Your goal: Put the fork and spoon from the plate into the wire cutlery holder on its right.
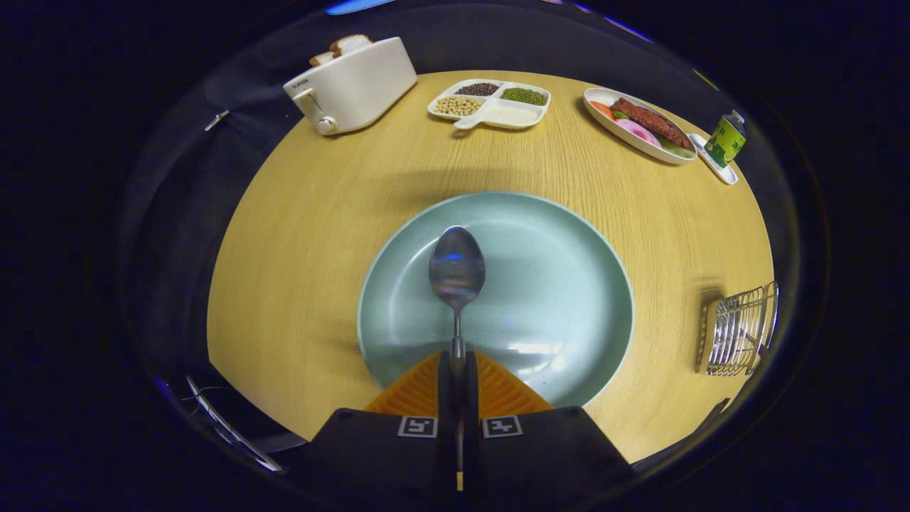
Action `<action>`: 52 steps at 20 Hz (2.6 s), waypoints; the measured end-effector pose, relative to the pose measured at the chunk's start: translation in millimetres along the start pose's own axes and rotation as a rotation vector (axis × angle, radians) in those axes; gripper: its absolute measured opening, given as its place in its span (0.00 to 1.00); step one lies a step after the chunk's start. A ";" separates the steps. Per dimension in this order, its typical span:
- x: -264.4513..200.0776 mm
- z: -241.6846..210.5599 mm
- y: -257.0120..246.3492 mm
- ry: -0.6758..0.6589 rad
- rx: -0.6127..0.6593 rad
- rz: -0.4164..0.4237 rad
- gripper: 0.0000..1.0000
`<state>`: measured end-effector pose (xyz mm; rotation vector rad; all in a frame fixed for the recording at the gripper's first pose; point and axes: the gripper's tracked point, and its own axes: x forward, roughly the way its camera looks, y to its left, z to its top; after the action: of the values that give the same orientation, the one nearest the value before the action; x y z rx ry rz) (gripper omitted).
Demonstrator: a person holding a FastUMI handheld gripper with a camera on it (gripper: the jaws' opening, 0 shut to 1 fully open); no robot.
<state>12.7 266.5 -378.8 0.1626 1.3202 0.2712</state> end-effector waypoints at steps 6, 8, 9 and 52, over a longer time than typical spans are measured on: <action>-115.5 21.9 -75.3 -0.005 -0.154 0.037 0.08; -148.0 29.9 -106.3 0.012 -0.158 0.046 0.08; -162.5 31.4 -124.6 0.031 -0.159 0.041 0.08; -165.4 4.0 -271.8 0.280 -0.223 -0.104 0.97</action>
<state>7.9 -41.1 -297.2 -0.1370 1.5583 0.3598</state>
